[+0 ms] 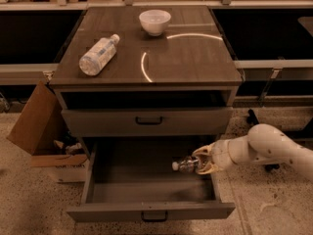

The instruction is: Pick water bottle from middle drawer and place on counter

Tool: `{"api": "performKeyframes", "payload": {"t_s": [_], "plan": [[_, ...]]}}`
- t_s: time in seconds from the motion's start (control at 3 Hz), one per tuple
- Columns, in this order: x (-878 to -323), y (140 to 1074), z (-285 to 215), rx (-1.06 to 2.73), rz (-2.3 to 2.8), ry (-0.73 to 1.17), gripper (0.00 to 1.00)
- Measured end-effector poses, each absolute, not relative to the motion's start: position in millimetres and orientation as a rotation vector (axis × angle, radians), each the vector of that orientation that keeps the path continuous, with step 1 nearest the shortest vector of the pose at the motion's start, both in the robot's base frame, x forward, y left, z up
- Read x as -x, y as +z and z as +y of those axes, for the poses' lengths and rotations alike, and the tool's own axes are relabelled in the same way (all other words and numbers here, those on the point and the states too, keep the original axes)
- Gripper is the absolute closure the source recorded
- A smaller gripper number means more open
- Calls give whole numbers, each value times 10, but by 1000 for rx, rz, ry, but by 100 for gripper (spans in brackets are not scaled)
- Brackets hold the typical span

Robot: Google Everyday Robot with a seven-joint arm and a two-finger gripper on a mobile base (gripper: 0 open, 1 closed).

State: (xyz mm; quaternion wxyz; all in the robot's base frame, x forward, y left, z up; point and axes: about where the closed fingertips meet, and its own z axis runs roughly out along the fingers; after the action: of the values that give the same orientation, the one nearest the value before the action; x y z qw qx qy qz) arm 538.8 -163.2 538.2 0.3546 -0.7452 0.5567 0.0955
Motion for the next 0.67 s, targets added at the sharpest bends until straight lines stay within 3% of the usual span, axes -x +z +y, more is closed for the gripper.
{"api": "performKeyframes", "payload": {"t_s": [0.67], "plan": [[-5356,5441,-1715,1913,1426,242,100]]}}
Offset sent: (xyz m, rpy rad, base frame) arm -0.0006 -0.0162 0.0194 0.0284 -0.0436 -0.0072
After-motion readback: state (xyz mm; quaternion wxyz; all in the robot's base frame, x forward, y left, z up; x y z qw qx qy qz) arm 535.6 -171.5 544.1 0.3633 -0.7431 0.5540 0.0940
